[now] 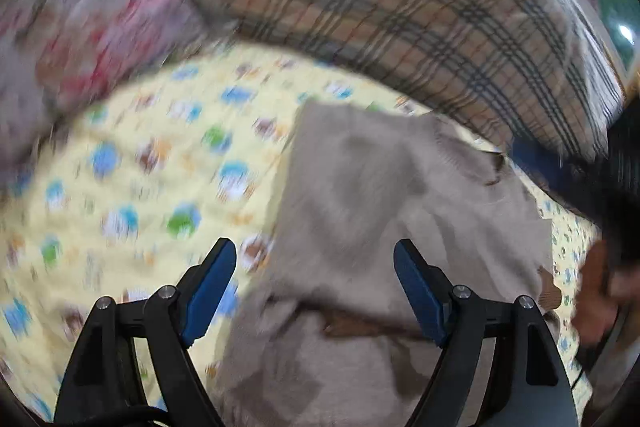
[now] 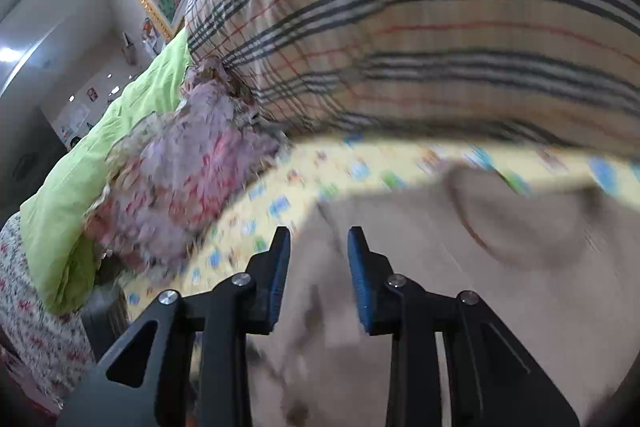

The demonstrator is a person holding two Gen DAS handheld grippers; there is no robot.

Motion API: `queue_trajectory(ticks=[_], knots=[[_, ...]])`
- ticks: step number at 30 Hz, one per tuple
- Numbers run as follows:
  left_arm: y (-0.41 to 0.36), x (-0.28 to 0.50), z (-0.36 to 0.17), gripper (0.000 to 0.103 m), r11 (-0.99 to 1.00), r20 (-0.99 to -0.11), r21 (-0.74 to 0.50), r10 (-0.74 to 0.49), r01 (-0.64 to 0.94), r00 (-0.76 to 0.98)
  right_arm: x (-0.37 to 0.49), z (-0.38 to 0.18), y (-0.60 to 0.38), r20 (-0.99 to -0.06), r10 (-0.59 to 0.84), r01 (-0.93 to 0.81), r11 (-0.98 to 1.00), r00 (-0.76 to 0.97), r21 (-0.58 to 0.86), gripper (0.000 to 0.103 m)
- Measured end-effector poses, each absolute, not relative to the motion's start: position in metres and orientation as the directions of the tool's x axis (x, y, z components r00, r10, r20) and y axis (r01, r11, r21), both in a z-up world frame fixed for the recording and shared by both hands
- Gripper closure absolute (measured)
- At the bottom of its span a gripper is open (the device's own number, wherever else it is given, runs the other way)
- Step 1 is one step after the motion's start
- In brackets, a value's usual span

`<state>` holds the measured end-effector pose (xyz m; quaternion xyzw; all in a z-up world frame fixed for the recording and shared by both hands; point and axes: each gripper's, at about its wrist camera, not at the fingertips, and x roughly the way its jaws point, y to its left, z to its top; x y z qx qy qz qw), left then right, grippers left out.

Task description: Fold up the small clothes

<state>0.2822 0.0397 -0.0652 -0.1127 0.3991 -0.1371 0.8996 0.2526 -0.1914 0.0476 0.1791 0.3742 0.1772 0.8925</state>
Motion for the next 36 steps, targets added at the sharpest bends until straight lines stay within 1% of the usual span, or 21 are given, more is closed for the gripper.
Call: queue_trajectory(ticks=[2, 4, 6, 8, 10, 11, 12, 13, 15, 16, 17, 19, 21, 22, 23, 25, 30, 33, 36], knots=[[0.026, 0.294, -0.053, 0.021, 0.933, -0.678, -0.300, -0.356, 0.200, 0.643, 0.221, 0.033, -0.215, -0.629, 0.399, -0.107, 0.887, 0.667, 0.449, 0.072], [0.011, 0.309, -0.049, 0.021, 0.944, -0.689, -0.258, -0.328, 0.204, 0.646, 0.193, 0.017, -0.238, -0.655, 0.335, -0.024, 0.900, 0.677, 0.435, 0.072], [-0.002, 0.333, -0.059, 0.021, 0.946, -0.728, -0.243, -0.325, 0.216, 0.604, 0.175, -0.004, -0.264, -0.698, 0.275, 0.074, 0.902, 0.662, 0.426, 0.072], [-0.010, 0.356, -0.075, 0.021, 0.961, -0.785, -0.202, -0.274, 0.189, 0.556, 0.161, -0.018, -0.287, -0.742, 0.190, 0.177, 0.905, 0.642, 0.386, 0.072], [-0.006, 0.382, -0.097, 0.020, 0.985, -0.844, -0.110, -0.162, 0.131, 0.511, 0.146, -0.032, -0.311, -0.798, 0.056, 0.301, 0.908, 0.601, 0.290, 0.072], [0.000, 0.390, -0.103, 0.014, 0.990, -0.854, -0.094, -0.136, 0.109, 0.502, 0.138, -0.037, -0.321, -0.806, 0.037, 0.336, 0.897, 0.591, 0.288, 0.072], [0.011, 0.396, -0.106, 0.013, 0.985, -0.851, -0.137, -0.169, 0.101, 0.498, 0.128, -0.044, -0.333, -0.805, 0.059, 0.352, 0.879, 0.590, 0.322, 0.074], [0.017, 0.397, -0.104, 0.013, 0.985, -0.847, -0.147, -0.175, 0.094, 0.503, 0.121, -0.047, -0.341, -0.805, 0.073, 0.356, 0.871, 0.589, 0.340, 0.075], [0.022, 0.392, -0.092, 0.013, 0.999, -0.831, -0.020, -0.045, 0.051, 0.555, 0.110, -0.046, -0.347, -0.807, 0.054, 0.370, 0.869, 0.588, 0.328, 0.075], [0.027, 0.387, -0.087, 0.015, 0.999, -0.819, 0.025, 0.005, 0.027, 0.573, 0.105, -0.043, -0.349, -0.806, 0.045, 0.378, 0.867, 0.590, 0.324, 0.075], [0.030, 0.384, -0.084, 0.016, 0.999, -0.818, 0.036, 0.021, 0.014, 0.575, 0.100, -0.039, -0.351, -0.804, 0.033, 0.392, 0.861, 0.593, 0.324, 0.073], [0.041, 0.372, -0.079, 0.017, 0.999, -0.824, -0.030, -0.049, 0.043, 0.565, 0.091, -0.033, -0.350, -0.793, 0.041, 0.393, 0.852, 0.608, 0.346, 0.072], [0.045, 0.354, -0.073, 0.017, 0.998, -0.824, -0.038, -0.064, 0.057, 0.564, 0.078, -0.022, -0.344, -0.782, 0.044, 0.377, 0.859, 0.622, 0.348, 0.070], [0.047, 0.340, -0.069, 0.017, 0.997, -0.818, -0.039, -0.072, 0.070, 0.571, 0.071, -0.016, -0.341, -0.775, 0.037, 0.372, 0.862, 0.631, 0.344, 0.066], [0.048, 0.329, -0.067, 0.017, 0.996, -0.815, -0.041, -0.079, 0.079, 0.574, 0.061, -0.009, -0.336, -0.763, 0.033, 0.365, 0.864, 0.646, 0.346, 0.063], [0.048, 0.302, -0.062, 0.017, 0.993, -0.817, -0.051, -0.102, 0.104, 0.567, 0.039, 0.002, -0.330, -0.733, 0.039, 0.351, 0.860, 0.679, 0.371, 0.054], [0.046, 0.223, -0.056, 0.017, 0.985, -0.810, -0.078, -0.153, 0.154, 0.565, -0.008, 0.011, -0.325, -0.716, 0.053, 0.356, 0.841, 0.696, 0.408, 0.052], [0.050, 0.180, -0.062, 0.017, 0.979, -0.827, -0.118, -0.190, 0.167, 0.530, -0.041, 0.007, -0.325, -0.713, 0.076, 0.355, 0.828, 0.697, 0.435, 0.052], [0.057, 0.140, -0.073, 0.017, 0.968, -0.841, -0.154, -0.233, 0.198, 0.488, -0.077, 0.001, -0.322, -0.720, 0.068, 0.369, 0.823, 0.690, 0.432, 0.052]])
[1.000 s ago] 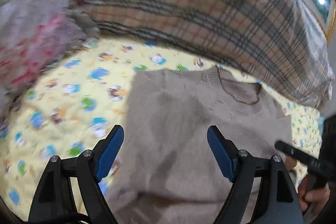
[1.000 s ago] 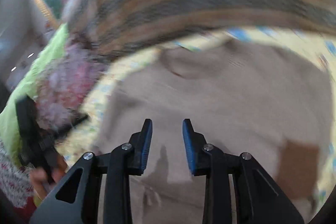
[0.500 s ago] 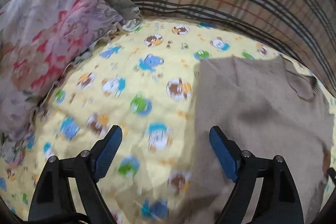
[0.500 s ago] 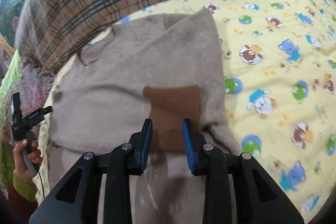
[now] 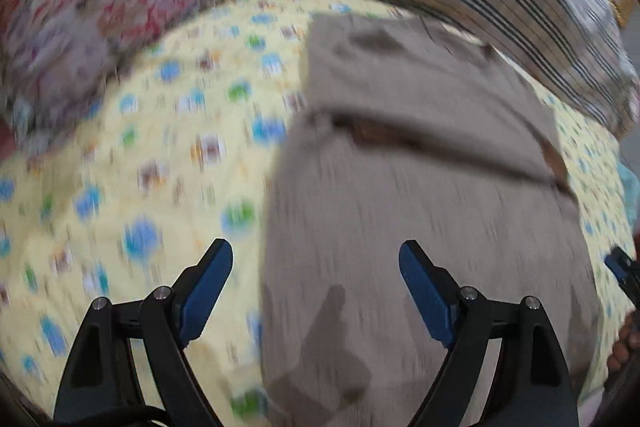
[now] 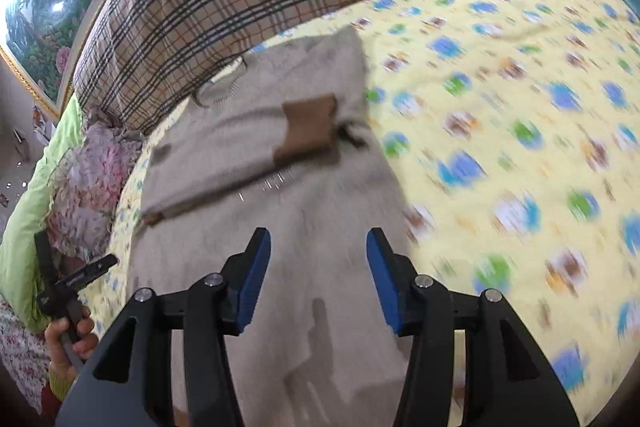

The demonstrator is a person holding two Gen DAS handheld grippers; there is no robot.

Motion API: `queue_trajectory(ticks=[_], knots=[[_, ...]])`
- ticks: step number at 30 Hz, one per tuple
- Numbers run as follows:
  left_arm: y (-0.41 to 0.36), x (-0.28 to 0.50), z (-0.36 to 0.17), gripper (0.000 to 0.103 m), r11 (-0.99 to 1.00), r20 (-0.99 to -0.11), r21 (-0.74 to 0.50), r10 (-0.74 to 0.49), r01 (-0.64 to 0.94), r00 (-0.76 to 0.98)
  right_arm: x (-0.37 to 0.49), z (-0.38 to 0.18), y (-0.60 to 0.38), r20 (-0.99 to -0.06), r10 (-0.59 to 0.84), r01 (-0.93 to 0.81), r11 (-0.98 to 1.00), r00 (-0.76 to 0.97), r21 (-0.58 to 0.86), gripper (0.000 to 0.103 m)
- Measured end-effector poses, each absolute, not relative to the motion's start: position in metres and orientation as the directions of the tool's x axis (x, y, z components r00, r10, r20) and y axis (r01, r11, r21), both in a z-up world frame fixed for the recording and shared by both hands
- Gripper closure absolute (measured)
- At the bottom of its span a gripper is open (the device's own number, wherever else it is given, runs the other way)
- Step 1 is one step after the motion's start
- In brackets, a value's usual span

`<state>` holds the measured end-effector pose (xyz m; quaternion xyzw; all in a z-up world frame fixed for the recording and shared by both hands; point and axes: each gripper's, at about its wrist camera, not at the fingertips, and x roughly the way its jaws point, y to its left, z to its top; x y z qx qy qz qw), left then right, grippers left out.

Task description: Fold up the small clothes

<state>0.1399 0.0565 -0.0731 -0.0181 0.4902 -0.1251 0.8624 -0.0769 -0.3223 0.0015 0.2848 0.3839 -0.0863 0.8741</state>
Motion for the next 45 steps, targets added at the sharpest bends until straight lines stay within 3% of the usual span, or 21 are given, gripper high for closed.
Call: queue_trajectory(ticks=[12, 19, 25, 27, 29, 31, 35, 39, 45], knots=[[0.089, 0.036, -0.116, 0.017, 0.948, -0.881, -0.219, -0.294, 0.230, 0.371, -0.203, -0.029, -0.319, -0.718, 0.132, 0.406, 0.748, 0.684, 0.524, 0.048], [0.083, 0.012, -0.120, 0.015, 0.928, -0.886, -0.233, -0.326, 0.290, 0.330, -0.215, -0.036, -0.304, -0.722, 0.205, 0.356, 0.762, 0.661, 0.542, 0.048], [0.078, 0.007, -0.120, 0.016, 0.874, -0.835, -0.391, -0.469, 0.289, 0.287, -0.199, -0.049, -0.304, -0.693, 0.338, 0.306, 0.714, 0.637, 0.630, 0.048], [0.076, 0.009, -0.120, 0.027, 0.870, -0.831, -0.398, -0.476, 0.292, 0.287, -0.193, -0.053, -0.301, -0.686, 0.350, 0.301, 0.707, 0.637, 0.640, 0.048], [0.078, 0.008, -0.120, 0.048, 0.873, -0.838, -0.392, -0.469, 0.292, 0.278, -0.192, -0.055, -0.300, -0.680, 0.361, 0.299, 0.697, 0.639, 0.651, 0.048], [0.085, 0.008, -0.121, 0.055, 0.867, -0.836, -0.404, -0.479, 0.291, 0.266, -0.195, -0.054, -0.299, -0.676, 0.376, 0.291, 0.694, 0.634, 0.658, 0.049], [0.092, 0.016, -0.125, 0.056, 0.848, -0.820, -0.460, -0.520, 0.265, 0.240, -0.199, -0.058, -0.293, -0.670, 0.418, 0.262, 0.693, 0.613, 0.672, 0.052], [0.093, 0.015, -0.125, 0.054, 0.846, -0.825, -0.452, -0.517, 0.283, 0.228, -0.191, -0.064, -0.277, -0.691, 0.444, 0.244, 0.711, 0.570, 0.659, 0.067], [0.101, 0.011, -0.125, 0.055, 0.850, -0.832, -0.467, -0.515, 0.241, 0.204, -0.190, -0.068, -0.258, -0.700, 0.459, 0.207, 0.736, 0.548, 0.645, 0.069]])
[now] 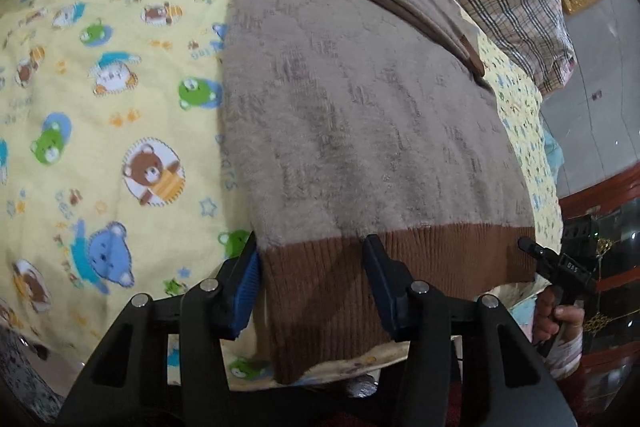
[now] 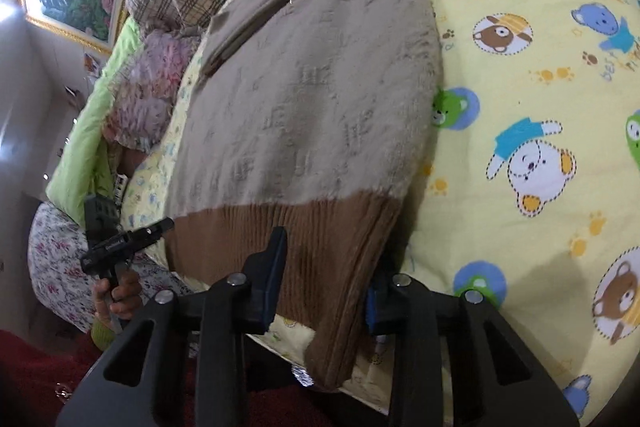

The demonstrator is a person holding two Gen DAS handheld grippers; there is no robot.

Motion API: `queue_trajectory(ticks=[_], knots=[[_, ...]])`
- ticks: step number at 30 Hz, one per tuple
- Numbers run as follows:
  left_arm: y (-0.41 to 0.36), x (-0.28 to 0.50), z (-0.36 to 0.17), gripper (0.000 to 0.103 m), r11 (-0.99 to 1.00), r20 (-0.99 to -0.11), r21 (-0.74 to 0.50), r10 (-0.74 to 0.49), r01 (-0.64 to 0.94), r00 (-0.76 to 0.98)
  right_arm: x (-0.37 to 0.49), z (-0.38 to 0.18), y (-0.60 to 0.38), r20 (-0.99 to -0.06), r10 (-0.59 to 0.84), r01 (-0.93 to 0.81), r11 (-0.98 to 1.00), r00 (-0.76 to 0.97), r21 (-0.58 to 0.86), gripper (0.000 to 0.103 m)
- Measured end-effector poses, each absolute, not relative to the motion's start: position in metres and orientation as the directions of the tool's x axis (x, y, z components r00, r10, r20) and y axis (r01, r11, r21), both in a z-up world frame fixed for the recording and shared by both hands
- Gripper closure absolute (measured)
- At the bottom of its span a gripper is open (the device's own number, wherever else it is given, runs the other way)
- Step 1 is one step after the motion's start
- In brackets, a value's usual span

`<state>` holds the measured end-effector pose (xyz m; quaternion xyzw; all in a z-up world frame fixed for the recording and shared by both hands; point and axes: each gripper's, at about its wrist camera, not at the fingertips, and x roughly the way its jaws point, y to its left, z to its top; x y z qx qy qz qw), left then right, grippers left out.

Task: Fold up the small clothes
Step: 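Lift the hem with the left gripper toward the collar while the right gripper grasps the hem too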

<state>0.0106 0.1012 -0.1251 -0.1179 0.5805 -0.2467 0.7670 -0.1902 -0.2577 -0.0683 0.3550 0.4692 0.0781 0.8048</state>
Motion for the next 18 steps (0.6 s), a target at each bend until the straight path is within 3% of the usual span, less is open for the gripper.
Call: queue_trajectory(ticks=[3, 4, 5, 6, 7, 14, 18], knots=[[0.087, 0.012, -0.125, 0.058, 0.858, -0.840, -0.440, -0.497, 0.265, 0.216, -0.188, -0.076, -0.268, -0.667, 0.478, 0.226, 0.690, 0.571, 0.688, 0.078], [0.084, 0.013, -0.124, 0.074, 0.855, -0.836, -0.441, -0.502, 0.271, 0.222, -0.188, -0.077, -0.272, -0.654, 0.484, 0.235, 0.670, 0.582, 0.705, 0.083], [0.084, 0.014, -0.126, 0.083, 0.849, -0.829, -0.454, -0.513, 0.269, 0.222, -0.187, -0.079, -0.275, -0.637, 0.489, 0.242, 0.647, 0.596, 0.723, 0.086], [0.086, 0.016, -0.127, 0.091, 0.841, -0.819, -0.474, -0.529, 0.260, 0.220, -0.188, -0.081, -0.279, -0.623, 0.492, 0.242, 0.632, 0.609, 0.736, 0.094], [0.091, 0.017, -0.129, 0.094, 0.831, -0.805, -0.500, -0.549, 0.243, 0.224, -0.189, -0.082, -0.280, -0.619, 0.488, 0.243, 0.630, 0.616, 0.738, 0.095], [0.122, -0.006, -0.124, 0.097, 0.774, -0.724, -0.601, -0.632, 0.197, 0.274, -0.227, -0.077, -0.278, -0.458, 0.508, 0.145, 0.539, 0.730, 0.830, 0.097], [0.124, -0.014, -0.124, 0.098, 0.759, -0.712, -0.619, -0.651, 0.203, 0.262, -0.237, -0.091, -0.267, -0.473, 0.532, 0.170, 0.519, 0.702, 0.837, 0.097]])
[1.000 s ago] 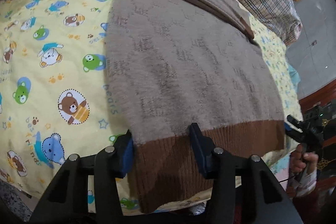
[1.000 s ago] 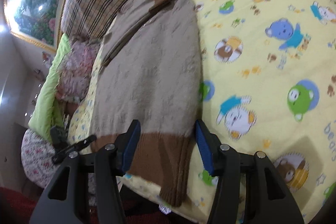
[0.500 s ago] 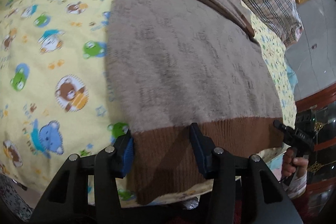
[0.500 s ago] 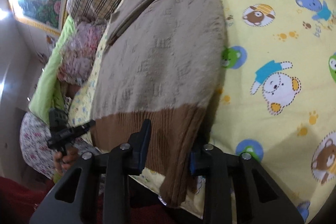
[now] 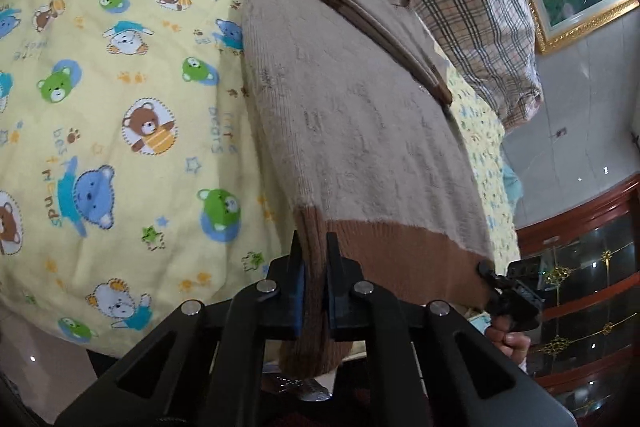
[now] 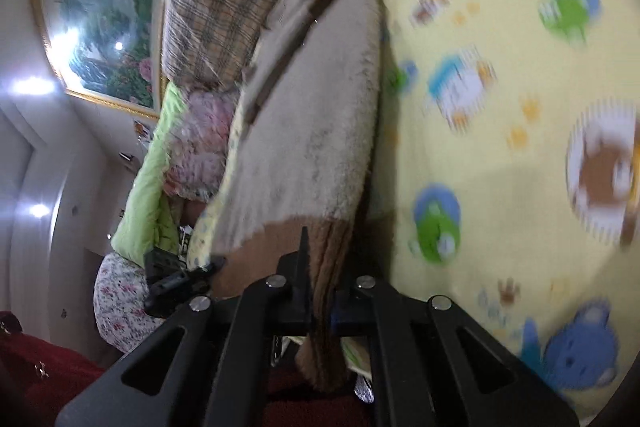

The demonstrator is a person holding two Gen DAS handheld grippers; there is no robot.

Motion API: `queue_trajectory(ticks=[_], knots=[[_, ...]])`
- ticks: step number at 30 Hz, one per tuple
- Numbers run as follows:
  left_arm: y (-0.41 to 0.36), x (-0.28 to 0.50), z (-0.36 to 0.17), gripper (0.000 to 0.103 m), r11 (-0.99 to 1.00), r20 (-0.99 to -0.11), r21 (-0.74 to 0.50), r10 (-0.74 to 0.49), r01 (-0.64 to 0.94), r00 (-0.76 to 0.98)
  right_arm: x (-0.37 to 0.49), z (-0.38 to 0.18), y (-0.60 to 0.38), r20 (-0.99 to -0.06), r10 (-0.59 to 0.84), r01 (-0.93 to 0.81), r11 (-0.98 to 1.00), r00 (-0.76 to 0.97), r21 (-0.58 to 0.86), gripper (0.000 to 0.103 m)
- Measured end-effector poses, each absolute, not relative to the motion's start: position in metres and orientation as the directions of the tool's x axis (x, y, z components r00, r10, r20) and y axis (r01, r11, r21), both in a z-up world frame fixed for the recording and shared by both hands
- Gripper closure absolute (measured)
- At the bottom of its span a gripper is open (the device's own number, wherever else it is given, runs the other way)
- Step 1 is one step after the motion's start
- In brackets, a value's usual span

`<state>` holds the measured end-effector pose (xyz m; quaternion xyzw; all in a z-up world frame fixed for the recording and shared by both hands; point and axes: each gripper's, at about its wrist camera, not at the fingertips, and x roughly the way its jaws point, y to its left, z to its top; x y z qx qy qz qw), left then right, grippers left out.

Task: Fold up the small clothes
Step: 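Lift the hem with the left gripper toward the collar while the right gripper grasps the hem too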

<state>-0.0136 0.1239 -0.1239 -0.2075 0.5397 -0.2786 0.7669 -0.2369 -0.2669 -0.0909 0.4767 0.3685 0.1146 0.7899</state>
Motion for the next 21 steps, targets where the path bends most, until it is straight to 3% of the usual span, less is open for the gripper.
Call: queue_trajectory(ticks=[6, 12, 21], knots=[[0.133, 0.011, -0.108, 0.098, 0.706, -0.644, -0.674, -0.705, 0.216, 0.296, -0.216, -0.070, -0.273, -0.404, 0.556, 0.091, 0.505, 0.726, 0.858, 0.097], [0.110, 0.069, -0.057, 0.098, 0.669, -0.554, -0.678, -0.738, 0.305, 0.387, -0.162, -0.023, -0.278, -0.327, 0.577, -0.046, 0.536, 0.748, 0.843, 0.097], [0.066, 0.217, -0.012, 0.098, 0.706, -0.522, -0.628, -0.693, 0.326, 0.497, -0.020, 0.011, -0.322, -0.350, 0.520, -0.038, 0.597, 0.779, 0.801, 0.097]])
